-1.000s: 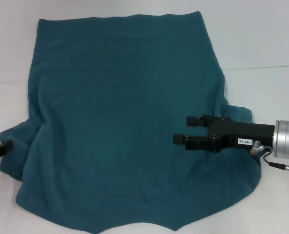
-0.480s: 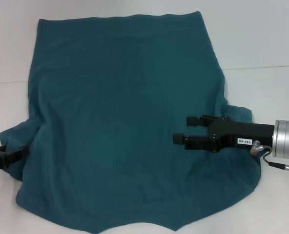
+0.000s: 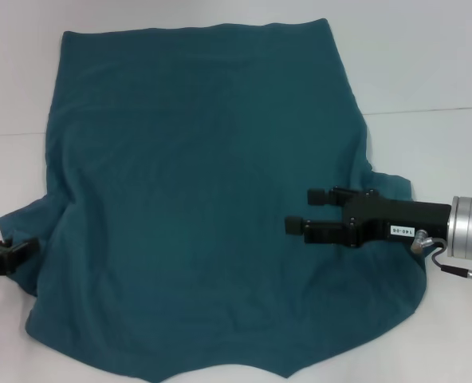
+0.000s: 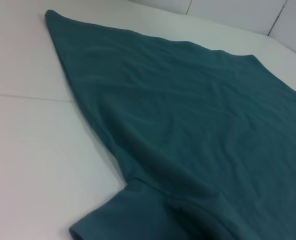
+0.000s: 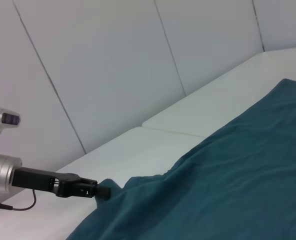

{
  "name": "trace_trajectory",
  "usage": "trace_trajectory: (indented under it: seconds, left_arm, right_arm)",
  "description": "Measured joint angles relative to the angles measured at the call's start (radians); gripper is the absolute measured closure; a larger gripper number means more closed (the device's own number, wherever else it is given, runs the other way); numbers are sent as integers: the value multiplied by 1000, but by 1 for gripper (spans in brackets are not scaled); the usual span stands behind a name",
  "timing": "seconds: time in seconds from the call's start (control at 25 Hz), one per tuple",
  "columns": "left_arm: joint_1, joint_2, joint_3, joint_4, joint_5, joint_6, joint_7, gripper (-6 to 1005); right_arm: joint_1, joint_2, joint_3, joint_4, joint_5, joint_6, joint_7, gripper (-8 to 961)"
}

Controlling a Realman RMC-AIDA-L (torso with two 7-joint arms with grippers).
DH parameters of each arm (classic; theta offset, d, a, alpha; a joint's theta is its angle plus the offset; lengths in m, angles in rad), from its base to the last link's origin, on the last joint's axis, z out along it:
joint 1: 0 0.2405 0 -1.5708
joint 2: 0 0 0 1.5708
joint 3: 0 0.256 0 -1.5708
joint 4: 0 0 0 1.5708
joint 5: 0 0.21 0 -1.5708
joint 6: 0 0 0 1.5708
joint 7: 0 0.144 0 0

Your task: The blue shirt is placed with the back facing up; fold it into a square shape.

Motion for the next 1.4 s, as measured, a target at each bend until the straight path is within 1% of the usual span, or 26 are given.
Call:
trace_trajectory:
  seconds: [0.16, 0.28, 0.68, 0.84, 1.08, 1.24, 1.4]
  left_arm:
    - [-1, 0, 0, 1, 0, 0, -1, 698]
    - [-2, 1, 0, 1, 0, 0, -2, 894]
    - [-1, 5, -4, 1, 0, 0, -3, 981]
    - [8, 10, -10, 28, 0, 0, -17, 981]
    - [23, 17, -11, 106, 40, -2, -65, 982]
    - [22, 17, -11, 140, 63, -5, -83, 981]
    - [14, 22, -11, 151, 68, -7, -85, 981]
  right_arm:
    - [0, 0, 2, 0, 0, 1, -1, 25]
    - [0, 0, 3, -2, 0, 1, -1, 25]
    - [0, 0, 4, 0, 10, 2, -1, 26]
    - [0, 1, 4, 3, 12, 11, -1, 26]
    - [0, 9, 4, 5, 14, 22, -1, 27]
    - [3, 13, 4, 11, 14, 27, -1, 27]
    - [8, 14, 4, 20, 21, 30, -2, 27]
